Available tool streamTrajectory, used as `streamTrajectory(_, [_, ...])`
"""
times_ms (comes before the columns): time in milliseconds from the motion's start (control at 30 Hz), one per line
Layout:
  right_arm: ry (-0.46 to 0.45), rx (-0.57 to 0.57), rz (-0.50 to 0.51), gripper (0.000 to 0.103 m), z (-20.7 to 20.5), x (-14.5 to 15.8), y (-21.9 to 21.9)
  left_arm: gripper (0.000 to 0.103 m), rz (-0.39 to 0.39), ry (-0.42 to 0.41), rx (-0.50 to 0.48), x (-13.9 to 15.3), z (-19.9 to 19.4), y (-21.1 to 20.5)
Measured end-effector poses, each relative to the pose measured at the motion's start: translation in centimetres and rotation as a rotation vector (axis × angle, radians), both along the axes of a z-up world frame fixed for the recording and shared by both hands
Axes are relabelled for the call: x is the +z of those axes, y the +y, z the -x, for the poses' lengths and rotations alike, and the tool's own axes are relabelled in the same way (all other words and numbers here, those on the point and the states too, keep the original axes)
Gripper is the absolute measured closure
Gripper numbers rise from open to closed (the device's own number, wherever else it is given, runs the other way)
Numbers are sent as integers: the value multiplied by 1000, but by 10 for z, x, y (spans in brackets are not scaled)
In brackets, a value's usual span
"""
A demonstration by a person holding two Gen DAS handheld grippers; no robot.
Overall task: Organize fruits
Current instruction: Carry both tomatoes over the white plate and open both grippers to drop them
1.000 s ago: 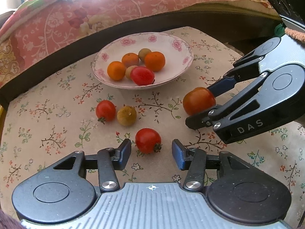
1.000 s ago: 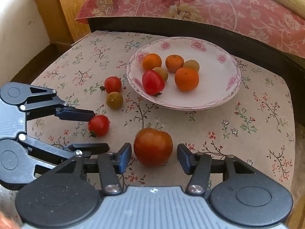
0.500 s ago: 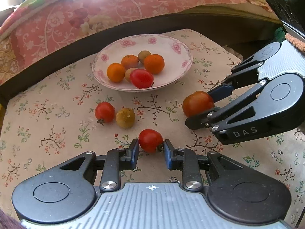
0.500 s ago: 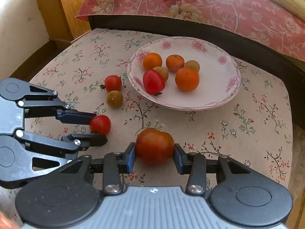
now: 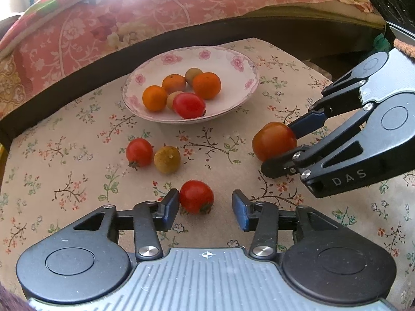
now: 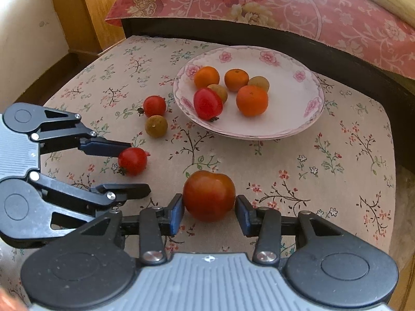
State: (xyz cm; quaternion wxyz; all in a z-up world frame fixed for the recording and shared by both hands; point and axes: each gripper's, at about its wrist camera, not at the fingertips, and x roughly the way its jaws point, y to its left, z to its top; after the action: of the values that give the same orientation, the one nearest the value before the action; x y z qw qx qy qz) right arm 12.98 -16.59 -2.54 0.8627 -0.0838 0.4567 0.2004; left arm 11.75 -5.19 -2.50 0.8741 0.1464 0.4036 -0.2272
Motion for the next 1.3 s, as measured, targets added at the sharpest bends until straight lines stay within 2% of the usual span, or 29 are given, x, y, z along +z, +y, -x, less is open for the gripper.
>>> streamTrajectory(267, [4,-7,-21,57,-2,0,-2,54,-7,3,0,0,-2,0])
streamTrajectory(567, [-10,-10,-17,57,-2,1,-1,54,-17,-8,-8,0,1,1])
streamTrajectory(633, [-11,-8,-14,57,-1,0,0,59,-16,-4,-10,0,1,1])
streamTrajectory(700, [-14,-4,-10,59,-1,0,2,68,-9,5,-14,1,1,0])
streamTrajectory(933, [-18,-20,-11,60,-2,4,1,69,9,3,-2,6,-1,3])
streamTrajectory(1300, [-70,-28,-56,60,-1,29,-1,69,57,-50,6,30,-9,-1])
